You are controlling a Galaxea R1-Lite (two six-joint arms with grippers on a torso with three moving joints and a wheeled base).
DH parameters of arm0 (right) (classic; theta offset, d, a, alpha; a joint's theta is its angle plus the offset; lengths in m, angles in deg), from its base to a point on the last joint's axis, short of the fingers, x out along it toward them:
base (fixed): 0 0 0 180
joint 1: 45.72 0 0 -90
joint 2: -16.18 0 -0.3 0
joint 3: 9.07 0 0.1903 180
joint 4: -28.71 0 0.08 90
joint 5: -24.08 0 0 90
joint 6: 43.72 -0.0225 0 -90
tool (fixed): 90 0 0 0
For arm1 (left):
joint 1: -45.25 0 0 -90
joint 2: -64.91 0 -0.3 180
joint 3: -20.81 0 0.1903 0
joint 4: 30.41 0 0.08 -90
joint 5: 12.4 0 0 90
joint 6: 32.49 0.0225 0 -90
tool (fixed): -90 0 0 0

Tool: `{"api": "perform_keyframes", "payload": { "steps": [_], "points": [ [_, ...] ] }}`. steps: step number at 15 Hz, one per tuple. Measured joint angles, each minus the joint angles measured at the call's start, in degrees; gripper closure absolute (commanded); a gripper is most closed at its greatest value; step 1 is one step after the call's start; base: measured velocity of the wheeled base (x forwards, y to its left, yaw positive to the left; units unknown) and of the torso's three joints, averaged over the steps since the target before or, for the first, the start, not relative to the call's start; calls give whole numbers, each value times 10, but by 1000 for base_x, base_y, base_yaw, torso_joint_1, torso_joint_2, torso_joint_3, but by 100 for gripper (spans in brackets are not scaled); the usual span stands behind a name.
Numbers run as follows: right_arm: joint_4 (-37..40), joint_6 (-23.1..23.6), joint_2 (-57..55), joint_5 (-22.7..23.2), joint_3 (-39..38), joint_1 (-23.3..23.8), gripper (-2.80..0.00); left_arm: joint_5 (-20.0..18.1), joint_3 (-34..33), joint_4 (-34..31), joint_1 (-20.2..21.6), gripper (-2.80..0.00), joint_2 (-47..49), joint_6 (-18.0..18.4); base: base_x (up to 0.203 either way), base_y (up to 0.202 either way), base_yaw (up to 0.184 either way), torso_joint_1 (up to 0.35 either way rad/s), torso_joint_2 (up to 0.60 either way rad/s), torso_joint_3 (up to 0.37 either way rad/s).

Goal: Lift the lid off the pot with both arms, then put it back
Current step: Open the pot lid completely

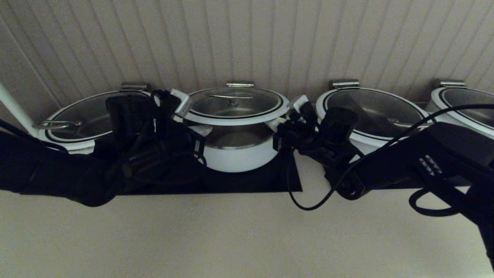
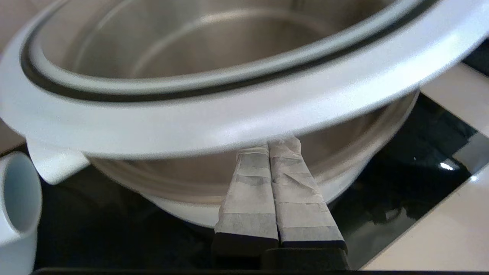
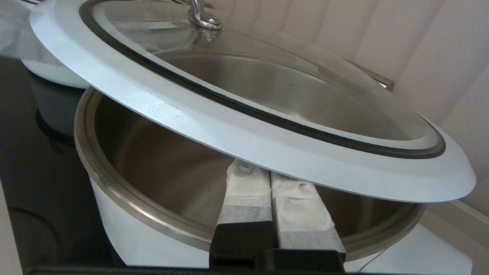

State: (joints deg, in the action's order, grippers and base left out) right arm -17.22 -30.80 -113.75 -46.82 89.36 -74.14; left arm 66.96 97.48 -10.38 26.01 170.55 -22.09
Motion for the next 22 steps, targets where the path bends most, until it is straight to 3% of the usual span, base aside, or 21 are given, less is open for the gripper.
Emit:
{"api": "perform_keyframes", "payload": {
  "steps": [16,22],
  "points": [
    [-6,0,9,0,-10,0,0,20,37,1,0,0,20,-5,0,0,0,0,0,0],
    [-29,2,36,0,-82,0,0,20,36,0,0,0,20,-5,0,0,0,0,0,0]
  ]
}}
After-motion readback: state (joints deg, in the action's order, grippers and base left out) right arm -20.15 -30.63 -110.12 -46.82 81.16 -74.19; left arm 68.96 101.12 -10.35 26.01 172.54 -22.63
